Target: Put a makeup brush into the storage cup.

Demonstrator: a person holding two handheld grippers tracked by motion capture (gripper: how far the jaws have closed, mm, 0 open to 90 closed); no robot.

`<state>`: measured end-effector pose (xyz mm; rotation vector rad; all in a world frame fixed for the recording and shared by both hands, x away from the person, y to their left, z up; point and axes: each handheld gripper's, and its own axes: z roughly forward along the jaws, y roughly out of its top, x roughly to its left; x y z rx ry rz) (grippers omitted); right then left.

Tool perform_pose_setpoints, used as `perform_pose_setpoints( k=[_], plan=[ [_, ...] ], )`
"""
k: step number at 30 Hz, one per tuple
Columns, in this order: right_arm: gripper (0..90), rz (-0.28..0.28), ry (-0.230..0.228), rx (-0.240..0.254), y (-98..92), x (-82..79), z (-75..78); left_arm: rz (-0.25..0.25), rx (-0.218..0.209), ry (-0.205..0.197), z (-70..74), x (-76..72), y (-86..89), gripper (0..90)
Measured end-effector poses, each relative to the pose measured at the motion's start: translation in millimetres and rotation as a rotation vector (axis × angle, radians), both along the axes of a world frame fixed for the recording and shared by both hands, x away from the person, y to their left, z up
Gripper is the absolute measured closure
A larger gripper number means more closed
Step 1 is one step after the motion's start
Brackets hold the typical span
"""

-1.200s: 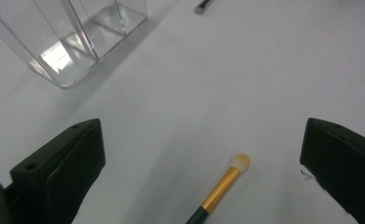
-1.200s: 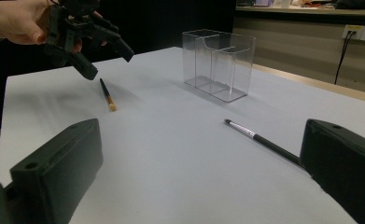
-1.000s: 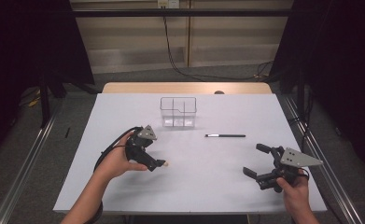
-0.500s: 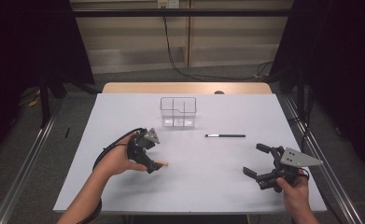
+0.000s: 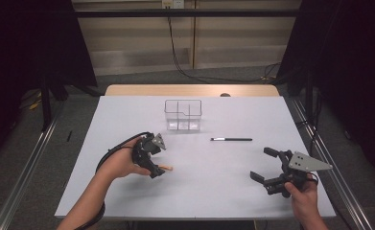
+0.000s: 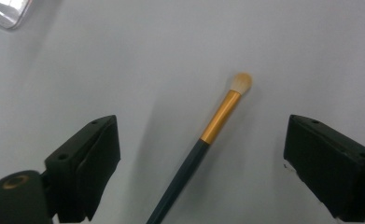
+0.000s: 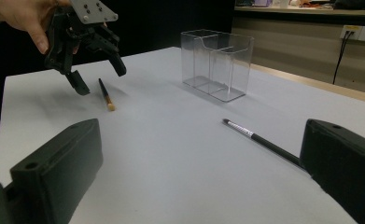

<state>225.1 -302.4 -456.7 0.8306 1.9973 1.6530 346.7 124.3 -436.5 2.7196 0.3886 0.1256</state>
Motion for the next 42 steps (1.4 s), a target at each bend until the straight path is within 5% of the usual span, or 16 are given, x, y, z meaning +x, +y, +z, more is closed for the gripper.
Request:
perform_pose_setpoints(
  k=[3, 8, 11, 19, 32, 42],
  plan=[
    [0.0, 0.000, -0.001, 0.000, -0.1, 0.1, 0.0, 0.013, 0.031, -0.017, -1.9, 1.2, -0.8, 16.3],
    [0.0, 0.004, 0.000, -0.002, -0.1, 0.3, -0.2, -0.001, 0.022, -0.017, -1.7, 2.3, -0.3, 26.0],
    [0.0, 0.002, -0.001, -0.002, -0.4, 0.4, -0.2, -0.005, 0.014, -0.001, -1.6, 1.9, -0.1, 34.5],
    [0.0, 0.004, 0.001, -0.003, -0.8, 0.4, -0.3, -0.006, 0.020, 0.026, -3.7, 2.1, 1.2, 38.7],
    [0.0, 0.007, 0.006, -0.007, -0.6, 0.8, -0.7, -0.046, 0.090, 0.068, -9.2, 2.2, -2.0, 54.5],
    [0.0, 0.003, 0.009, -0.013, -0.7, 1.0, -1.4, -0.021, 0.082, 0.119, -9.2, 3.3, -2.5, 66.8]
  ],
)
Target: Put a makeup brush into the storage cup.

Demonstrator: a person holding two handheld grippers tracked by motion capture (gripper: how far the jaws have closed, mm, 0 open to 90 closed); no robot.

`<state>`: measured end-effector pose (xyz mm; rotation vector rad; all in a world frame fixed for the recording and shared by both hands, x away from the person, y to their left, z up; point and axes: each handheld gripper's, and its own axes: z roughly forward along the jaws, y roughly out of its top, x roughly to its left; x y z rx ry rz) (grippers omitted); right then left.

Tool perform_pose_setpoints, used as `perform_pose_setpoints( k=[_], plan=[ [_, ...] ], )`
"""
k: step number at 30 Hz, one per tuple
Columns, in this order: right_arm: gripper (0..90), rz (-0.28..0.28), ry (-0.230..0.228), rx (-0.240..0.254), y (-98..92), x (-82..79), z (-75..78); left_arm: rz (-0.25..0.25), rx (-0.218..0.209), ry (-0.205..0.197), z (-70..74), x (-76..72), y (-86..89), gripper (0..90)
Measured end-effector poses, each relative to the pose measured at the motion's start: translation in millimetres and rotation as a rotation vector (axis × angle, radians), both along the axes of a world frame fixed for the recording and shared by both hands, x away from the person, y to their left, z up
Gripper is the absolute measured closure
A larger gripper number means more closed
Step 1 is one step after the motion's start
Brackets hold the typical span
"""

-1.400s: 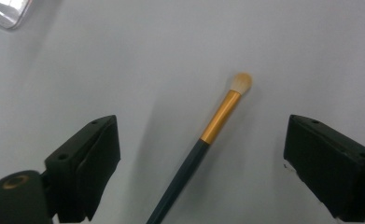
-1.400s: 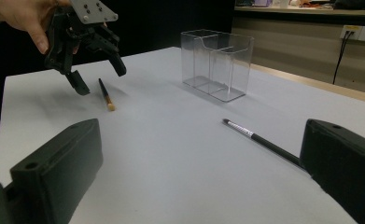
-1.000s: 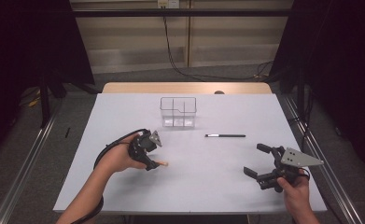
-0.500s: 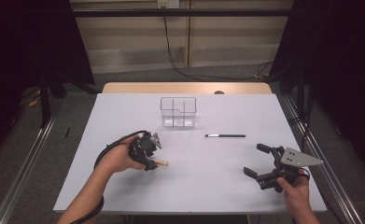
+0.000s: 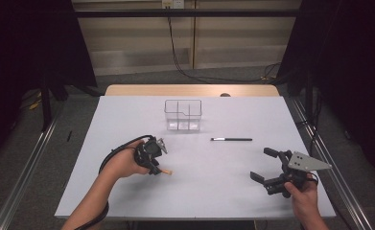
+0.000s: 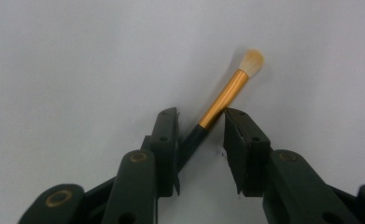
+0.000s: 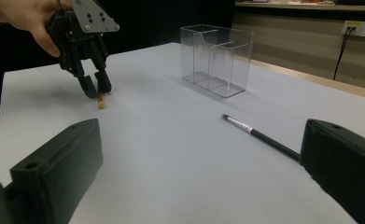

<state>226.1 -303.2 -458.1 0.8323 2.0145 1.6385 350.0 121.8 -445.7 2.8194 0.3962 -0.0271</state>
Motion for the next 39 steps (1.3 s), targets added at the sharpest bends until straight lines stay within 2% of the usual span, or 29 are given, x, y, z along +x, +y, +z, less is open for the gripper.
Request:
perform_pose_setpoints(
  k=[10, 20, 23, 25, 27, 34, 39],
  plan=[
    [0.0, 0.000, -0.002, -0.006, 0.6, -0.4, 0.4, 0.054, 0.033, 0.025, 0.5, 4.9, -3.2, 83.3],
    [0.0, 0.004, 0.002, -0.010, 0.8, -0.5, 0.2, 0.068, 0.071, 0.036, 0.6, 5.4, -9.3, 82.2],
    [0.0, 0.005, 0.001, -0.011, 1.2, -0.4, 0.5, 0.048, 0.114, 0.004, 1.1, 1.8, -15.5, 82.0],
    [0.0, 0.006, 0.001, -0.009, 1.7, -0.3, 0.6, 0.048, 0.132, 0.004, 1.6, 1.7, -18.0, 83.0],
    [0.0, 0.011, 0.003, -0.015, 2.2, 0.0, 0.2, 0.073, 0.129, 0.018, 1.8, 2.7, -17.5, 83.7],
    [0.0, 0.010, 0.003, -0.020, 1.4, -0.1, -0.6, 0.112, 0.091, 0.041, 2.1, 5.4, -11.7, 84.2],
    [0.0, 0.003, 0.005, -0.019, 0.1, -0.2, 0.0, 0.143, 0.066, 0.033, 3.5, 6.7, -11.0, 84.2]
  ],
)
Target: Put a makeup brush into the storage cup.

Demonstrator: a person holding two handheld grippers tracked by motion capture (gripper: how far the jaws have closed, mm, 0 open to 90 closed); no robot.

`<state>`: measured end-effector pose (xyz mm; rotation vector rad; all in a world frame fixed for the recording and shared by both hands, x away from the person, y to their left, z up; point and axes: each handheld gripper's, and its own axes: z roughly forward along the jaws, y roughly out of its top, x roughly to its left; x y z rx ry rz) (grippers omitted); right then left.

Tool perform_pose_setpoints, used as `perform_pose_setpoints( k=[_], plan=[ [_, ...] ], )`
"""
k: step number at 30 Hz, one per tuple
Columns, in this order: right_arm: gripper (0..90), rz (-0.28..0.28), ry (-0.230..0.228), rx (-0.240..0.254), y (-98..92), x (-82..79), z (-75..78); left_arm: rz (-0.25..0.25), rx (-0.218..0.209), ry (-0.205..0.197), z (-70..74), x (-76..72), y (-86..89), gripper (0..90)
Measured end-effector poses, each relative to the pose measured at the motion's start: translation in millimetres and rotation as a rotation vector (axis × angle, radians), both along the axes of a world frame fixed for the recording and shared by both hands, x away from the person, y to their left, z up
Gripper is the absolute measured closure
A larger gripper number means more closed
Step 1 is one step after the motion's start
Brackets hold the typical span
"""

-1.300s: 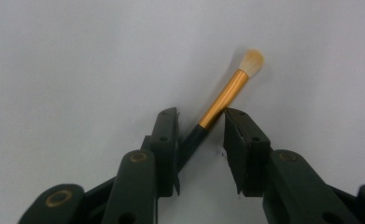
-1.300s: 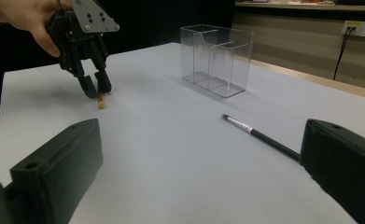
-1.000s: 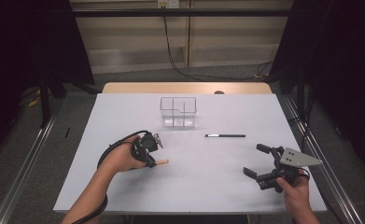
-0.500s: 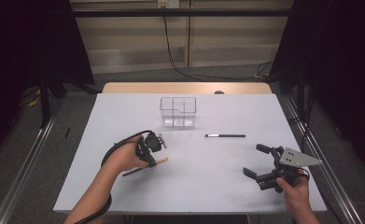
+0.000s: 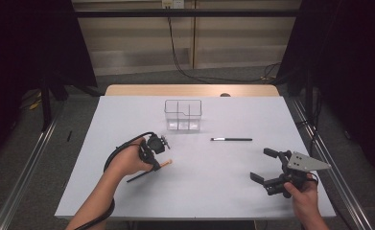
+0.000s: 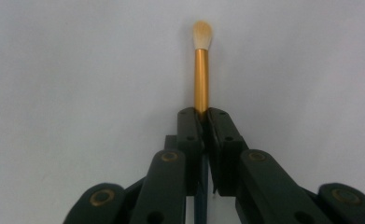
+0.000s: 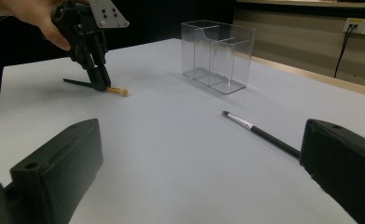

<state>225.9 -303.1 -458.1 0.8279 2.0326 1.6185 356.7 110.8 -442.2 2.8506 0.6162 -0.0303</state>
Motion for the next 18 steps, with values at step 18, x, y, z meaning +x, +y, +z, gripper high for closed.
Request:
perform_pose_setpoints(
  k=[18],
  plan=[
    [0.0, 0.007, -0.001, 0.001, 0.6, 0.3, -0.2, 0.214, -0.418, -0.139, 26.2, 11.9, 16.9, 84.2]
  ],
)
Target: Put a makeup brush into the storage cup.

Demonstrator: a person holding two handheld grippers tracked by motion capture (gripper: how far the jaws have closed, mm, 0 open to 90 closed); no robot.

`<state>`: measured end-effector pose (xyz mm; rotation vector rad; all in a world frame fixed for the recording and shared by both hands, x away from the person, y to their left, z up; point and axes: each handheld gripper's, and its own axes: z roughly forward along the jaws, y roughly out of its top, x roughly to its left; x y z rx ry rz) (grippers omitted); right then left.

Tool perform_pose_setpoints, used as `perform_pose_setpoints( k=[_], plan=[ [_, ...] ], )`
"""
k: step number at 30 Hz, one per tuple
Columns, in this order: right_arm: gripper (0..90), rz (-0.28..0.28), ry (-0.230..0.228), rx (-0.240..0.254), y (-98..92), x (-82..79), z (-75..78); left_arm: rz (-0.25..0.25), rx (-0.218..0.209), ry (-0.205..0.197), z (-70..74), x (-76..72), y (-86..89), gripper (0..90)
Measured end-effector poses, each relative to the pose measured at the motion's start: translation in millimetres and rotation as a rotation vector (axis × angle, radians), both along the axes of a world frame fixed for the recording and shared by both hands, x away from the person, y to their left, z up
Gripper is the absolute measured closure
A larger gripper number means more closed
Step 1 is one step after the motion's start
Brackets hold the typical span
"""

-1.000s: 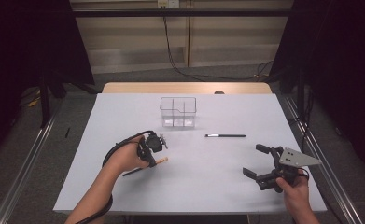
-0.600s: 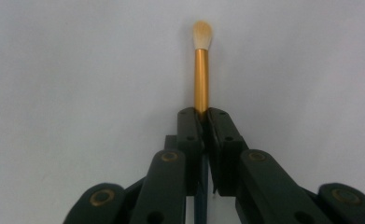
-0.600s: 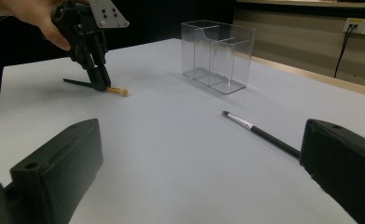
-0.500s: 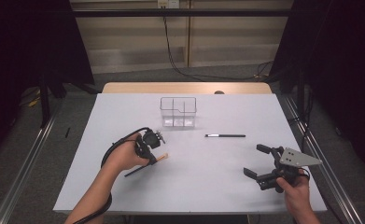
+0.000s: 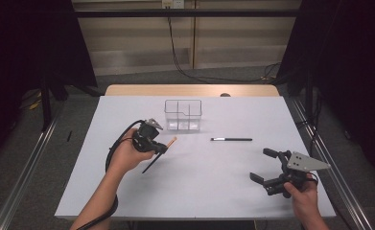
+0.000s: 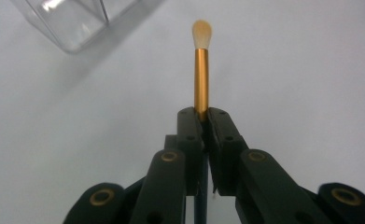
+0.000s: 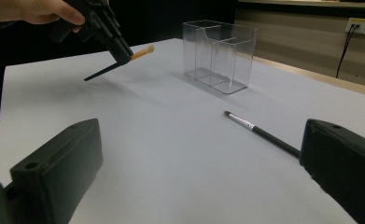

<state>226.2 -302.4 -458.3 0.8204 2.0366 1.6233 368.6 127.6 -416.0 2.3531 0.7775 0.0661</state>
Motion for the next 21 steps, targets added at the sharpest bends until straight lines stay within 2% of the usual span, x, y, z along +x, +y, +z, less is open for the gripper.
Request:
perform_pose_setpoints(
  k=[1, 10, 13, 21],
  plan=[
    [0.0, -0.002, -0.001, -0.001, 0.1, -0.1, 0.1, 0.010, -0.029, -0.005, 1.6, 0.5, 0.4, 84.2],
    [0.0, -0.003, -0.002, 0.000, 0.3, -0.1, 0.1, 0.074, -0.155, -0.094, 11.6, 0.4, 1.0, 84.2],
    [0.0, -0.001, -0.002, 0.002, 0.3, -0.1, 0.3, 0.100, -0.223, -0.102, 13.6, 0.5, 1.5, 84.2],
    [0.0, -0.001, -0.004, 0.002, 0.5, -0.1, 0.4, 0.156, -0.335, -0.198, 18.7, -0.6, -0.2, 84.1]
  ],
)
